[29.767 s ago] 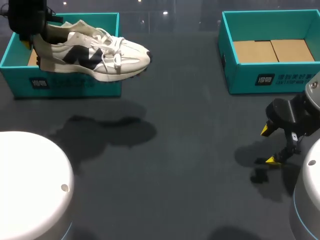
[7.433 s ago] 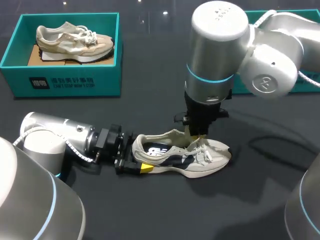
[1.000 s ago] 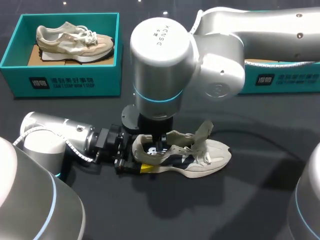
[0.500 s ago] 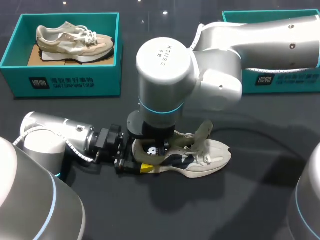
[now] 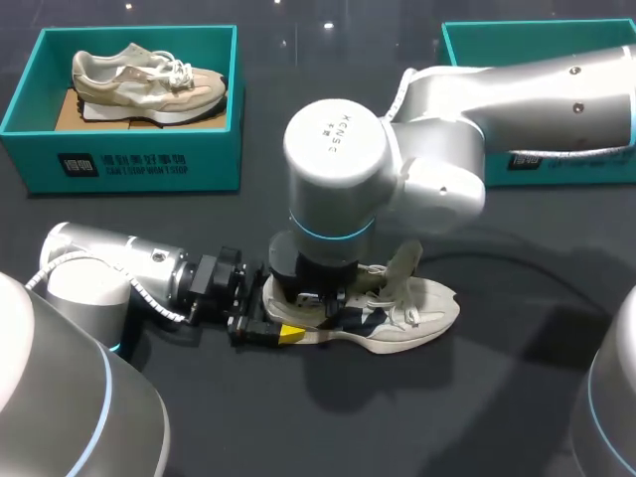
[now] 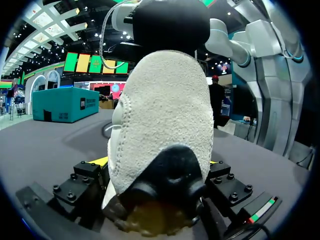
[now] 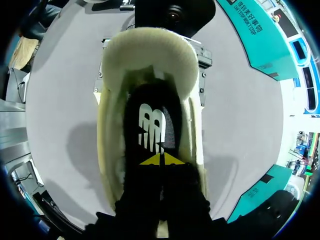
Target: Take the shoe out of the shoebox, open the shoe tongue, remove and reinsert the insole, then place the shoe into the shoebox
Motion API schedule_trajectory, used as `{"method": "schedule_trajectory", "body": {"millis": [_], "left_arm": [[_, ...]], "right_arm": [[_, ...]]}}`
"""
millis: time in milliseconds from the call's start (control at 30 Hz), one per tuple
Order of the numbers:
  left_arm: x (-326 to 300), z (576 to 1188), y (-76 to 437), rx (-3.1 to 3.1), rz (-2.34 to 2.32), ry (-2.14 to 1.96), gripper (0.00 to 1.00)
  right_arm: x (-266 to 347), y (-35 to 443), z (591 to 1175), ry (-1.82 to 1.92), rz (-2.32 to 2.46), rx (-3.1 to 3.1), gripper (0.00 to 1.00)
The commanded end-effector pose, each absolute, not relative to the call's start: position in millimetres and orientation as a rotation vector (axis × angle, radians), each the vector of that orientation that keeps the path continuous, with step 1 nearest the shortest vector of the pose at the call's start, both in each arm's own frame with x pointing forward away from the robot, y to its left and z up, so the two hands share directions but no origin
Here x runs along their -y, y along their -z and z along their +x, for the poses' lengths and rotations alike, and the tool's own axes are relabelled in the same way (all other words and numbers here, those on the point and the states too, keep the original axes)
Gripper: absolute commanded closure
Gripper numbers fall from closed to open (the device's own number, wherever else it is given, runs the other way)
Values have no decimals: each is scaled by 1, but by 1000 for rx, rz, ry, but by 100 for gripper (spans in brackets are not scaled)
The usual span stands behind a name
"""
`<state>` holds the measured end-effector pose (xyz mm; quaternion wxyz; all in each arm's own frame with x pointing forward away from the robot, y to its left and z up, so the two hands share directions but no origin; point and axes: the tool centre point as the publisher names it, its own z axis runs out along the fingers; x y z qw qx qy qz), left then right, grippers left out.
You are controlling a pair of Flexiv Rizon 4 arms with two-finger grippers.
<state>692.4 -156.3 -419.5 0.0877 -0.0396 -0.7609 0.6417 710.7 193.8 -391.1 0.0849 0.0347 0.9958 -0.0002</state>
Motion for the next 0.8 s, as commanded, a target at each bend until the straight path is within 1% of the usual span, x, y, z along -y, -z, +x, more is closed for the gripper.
{"method": "schedule_trajectory", "body": {"millis": [33, 167, 200, 267, 300, 333, 400, 467, 567, 733, 800], "left_arm": [[154, 695, 423, 2266, -119, -1909, 100], [154, 695, 423, 2266, -119, -1909, 100], [154, 695, 423, 2266, -119, -1909, 100], [154, 695, 423, 2266, -119, -1909, 100], [154, 695, 423, 2266, -119, -1909, 100], [154, 695, 423, 2266, -119, -1909, 100], [154, 695, 423, 2266, -119, -1909, 100], [154, 695, 423, 2266, -119, -1909, 100], [154, 695, 423, 2266, -119, -1909, 100], [154, 695, 423, 2266, -119, -1909, 100], [154, 695, 423, 2266, -119, -1909, 100]], "right_arm": [[-183, 390, 707, 4, 128, -2963, 100], [-173, 388, 706, 6, 157, -2957, 100], [-172, 388, 706, 8, 159, -2957, 98], [-168, 387, 706, 18, 169, -2954, 88], [-167, 387, 706, 20, 173, -2954, 82], [-165, 387, 706, 22, 175, -2954, 72], [-163, 387, 707, 27, 185, -2954, 67], [-160, 389, 708, 27, 189, -2956, 65], [-157, 393, 711, 22, 194, -2968, 64], [-158, 402, 716, 16, 181, -3015, 60], [-159, 407, 718, 2, 172, -3037, 59]]}}
